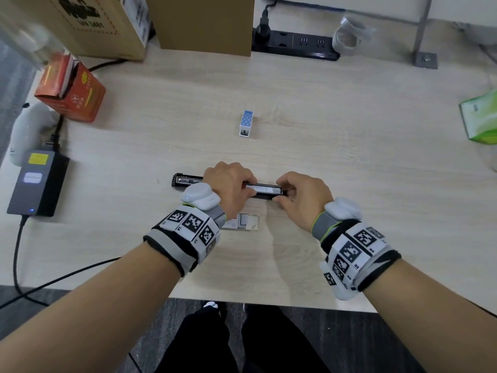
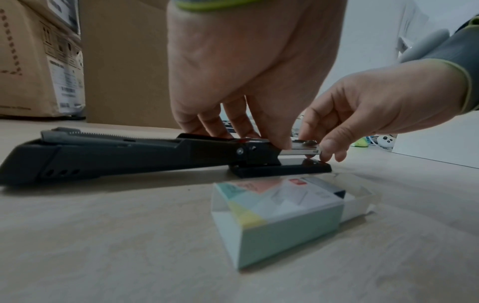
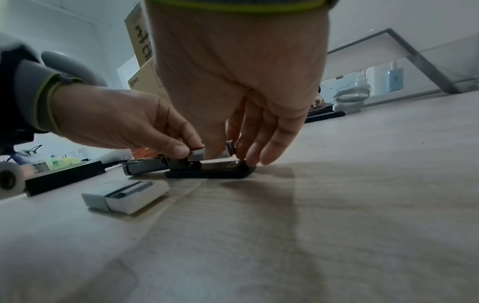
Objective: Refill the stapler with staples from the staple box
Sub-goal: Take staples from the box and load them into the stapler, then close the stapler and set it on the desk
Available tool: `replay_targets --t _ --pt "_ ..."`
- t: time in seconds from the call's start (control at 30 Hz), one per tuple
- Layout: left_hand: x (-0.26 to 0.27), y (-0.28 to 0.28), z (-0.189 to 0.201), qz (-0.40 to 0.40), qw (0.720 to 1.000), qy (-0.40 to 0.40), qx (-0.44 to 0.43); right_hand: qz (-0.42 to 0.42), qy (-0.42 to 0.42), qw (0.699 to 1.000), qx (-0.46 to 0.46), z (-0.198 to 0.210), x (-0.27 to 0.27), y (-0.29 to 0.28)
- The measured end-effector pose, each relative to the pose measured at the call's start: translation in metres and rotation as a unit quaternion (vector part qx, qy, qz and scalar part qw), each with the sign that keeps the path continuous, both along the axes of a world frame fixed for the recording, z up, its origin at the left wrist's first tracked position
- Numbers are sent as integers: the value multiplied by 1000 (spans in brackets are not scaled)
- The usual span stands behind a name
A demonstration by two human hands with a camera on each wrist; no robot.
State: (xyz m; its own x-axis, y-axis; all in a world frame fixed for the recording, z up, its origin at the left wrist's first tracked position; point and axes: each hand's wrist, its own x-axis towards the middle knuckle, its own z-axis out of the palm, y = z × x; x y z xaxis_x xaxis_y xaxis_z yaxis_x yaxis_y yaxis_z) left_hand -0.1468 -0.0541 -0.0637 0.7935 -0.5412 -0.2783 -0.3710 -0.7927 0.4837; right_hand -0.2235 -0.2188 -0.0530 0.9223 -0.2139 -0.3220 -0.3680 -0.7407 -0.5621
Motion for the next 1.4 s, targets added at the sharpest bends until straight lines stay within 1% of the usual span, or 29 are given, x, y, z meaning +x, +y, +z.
replay_targets --t 0.07,0.17,0.33,0.4,0.5,0.57,0.63,0.7,0.77,0.83,0.93,1.03,1.2,1.3,1.4 --pt "-1 3 0 -9 1000 -4 -5 21 0 1000 -17 -5 0 1" --pt "2 20 -1 -22 1000 -9 1 19 1 999 -31 -10 1 -2" --pt "25 71 0 -7 994 -33 107 24 6 999 -42 -15 0 -4" --pt "34 86 5 -2 990 -41 136 23 10 999 -46 -15 0 -4" --pt "43 95 20 -3 990 -17 140 19 13 999 -44 -17 1 -4" --pt "45 95 35 -12 993 3 120 17 16 999 -38 -18 1 -5" --pt "44 90 53 -9 997 19 68 12 15 999 -30 -19 2 -5" --pt "40 79 67 -23 1000 7 10 8 11 1000 -26 -20 2 -5" --pt "31 60 73 -43 998 -9 -38 10 10 1000 -23 -21 0 -4" --pt "19 34 70 -45 997 -14 -58 8 9 1000 -13 -21 -1 -5" --pt "3 -3 57 -51 998 0 -32 0 3 1000 -12 -23 -3 -9" --pt "-3 -19 45 -67 998 10 10 7 5 1000 -7 -23 -1 -8" --pt "-6 -34 34 -107 991 -4 86 -7 4 1000 9 -26 -1 -13" --pt "-7 -36 31 -107 990 -10 94 -14 -4 1000 19 -30 -2 -17" --pt "-7 -38 28 -108 989 -23 94 -18 -6 998 54 -31 -5 -19"
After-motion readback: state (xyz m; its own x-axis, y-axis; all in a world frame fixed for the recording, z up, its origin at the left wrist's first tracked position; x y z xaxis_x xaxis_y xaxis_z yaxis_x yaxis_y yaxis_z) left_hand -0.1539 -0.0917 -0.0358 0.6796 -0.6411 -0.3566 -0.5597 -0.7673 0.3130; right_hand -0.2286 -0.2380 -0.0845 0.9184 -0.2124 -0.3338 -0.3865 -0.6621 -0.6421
